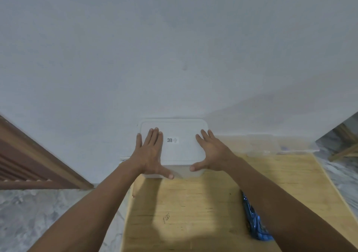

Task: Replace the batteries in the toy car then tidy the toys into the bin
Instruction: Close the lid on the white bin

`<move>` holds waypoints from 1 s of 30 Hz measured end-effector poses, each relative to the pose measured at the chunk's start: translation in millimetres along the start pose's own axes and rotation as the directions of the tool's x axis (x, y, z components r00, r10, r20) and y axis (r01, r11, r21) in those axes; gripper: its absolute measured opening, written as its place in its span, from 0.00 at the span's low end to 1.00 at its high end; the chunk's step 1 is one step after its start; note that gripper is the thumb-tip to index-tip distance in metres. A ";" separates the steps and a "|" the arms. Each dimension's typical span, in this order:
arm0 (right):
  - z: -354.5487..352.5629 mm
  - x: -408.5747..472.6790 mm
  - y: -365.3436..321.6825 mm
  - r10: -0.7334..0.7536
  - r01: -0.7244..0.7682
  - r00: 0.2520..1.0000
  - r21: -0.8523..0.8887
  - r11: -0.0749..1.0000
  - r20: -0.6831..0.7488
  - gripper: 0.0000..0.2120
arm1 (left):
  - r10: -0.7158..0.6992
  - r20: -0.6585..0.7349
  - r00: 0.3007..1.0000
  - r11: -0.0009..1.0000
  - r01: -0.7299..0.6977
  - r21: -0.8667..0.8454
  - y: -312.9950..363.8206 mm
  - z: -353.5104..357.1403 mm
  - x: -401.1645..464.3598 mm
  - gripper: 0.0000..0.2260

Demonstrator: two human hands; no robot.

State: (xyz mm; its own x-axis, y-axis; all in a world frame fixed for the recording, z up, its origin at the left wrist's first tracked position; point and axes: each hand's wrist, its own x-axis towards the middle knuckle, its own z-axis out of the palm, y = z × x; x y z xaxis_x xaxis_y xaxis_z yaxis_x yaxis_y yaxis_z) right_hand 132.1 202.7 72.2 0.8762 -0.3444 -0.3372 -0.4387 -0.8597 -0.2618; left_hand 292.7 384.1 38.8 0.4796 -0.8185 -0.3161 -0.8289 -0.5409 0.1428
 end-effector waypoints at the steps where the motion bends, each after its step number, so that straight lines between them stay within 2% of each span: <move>1: -4.1 0.0 -1.4 -0.008 0.008 1.000 -0.030 1.000 0.018 0.59 | 0.001 -0.012 1.000 1.000 0.000 0.031 -0.7 1.5 2.3 0.69; 7: -5.9 2.5 -1.6 -0.022 0.022 1.000 -0.089 0.996 0.001 0.57 | -0.040 -0.084 0.996 0.995 0.047 0.087 4.5 8.4 5.8 0.64; 12: 2.3 -3.2 2.4 -0.003 0.004 0.999 0.042 0.999 -0.032 0.57 | -0.069 -0.104 0.992 0.993 0.078 0.088 11.9 7.4 4.2 0.63; 16: 6.2 -15.1 9.2 -0.024 0.036 0.994 0.114 0.993 -0.104 0.51 | -0.135 -0.076 0.988 0.983 0.143 0.118 34.9 2.2 1.3 0.62; 19: 7.6 -28.8 24.3 0.016 0.027 0.986 0.246 0.969 -0.168 0.45 | -0.103 -0.062 0.993 0.989 0.109 0.103 59.6 1.4 2.7 0.60; 22: 7.6 -42.7 48.8 0.094 -0.006 0.969 0.360 0.933 -0.228 0.35 | -0.018 -0.083 0.996 0.999 0.022 0.045 88.2 3.5 4.3 0.51; 24: 8.0 -51.9 68.7 0.149 -0.053 0.965 0.396 0.917 -0.216 0.31 | 0.065 -0.166 0.984 0.998 -0.062 0.025 108.7 6.0 4.7 0.42; 26: 9.0 -61.2 90.2 0.184 -0.095 0.963 0.388 0.917 -0.198 0.26 | 0.150 -0.297 0.943 0.989 -0.138 0.058 131.1 10.7 3.1 0.33; 28: 10.1 -70.5 111.8 0.220 -0.138 0.960 0.393 0.909 -0.172 0.22 | 0.203 -0.421 0.884 0.977 -0.155 0.144 154.3 17.9 0.9 0.26; 30: 11.5 -79.7 132.3 0.262 -0.185 0.956 0.417 0.890 -0.135 0.19 | 0.224 -0.488 0.844 0.973 -0.162 0.168 178.3 26.6 -1.2 0.20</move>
State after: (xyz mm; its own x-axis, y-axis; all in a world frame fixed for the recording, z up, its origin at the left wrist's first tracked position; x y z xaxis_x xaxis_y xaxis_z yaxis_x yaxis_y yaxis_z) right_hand 1.9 120.7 54.0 0.7496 -0.6049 -0.2688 -0.6354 -0.5438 -0.5482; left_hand 136.7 293.7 39.7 0.3592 -0.9062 0.2230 -0.9319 -0.3613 0.0328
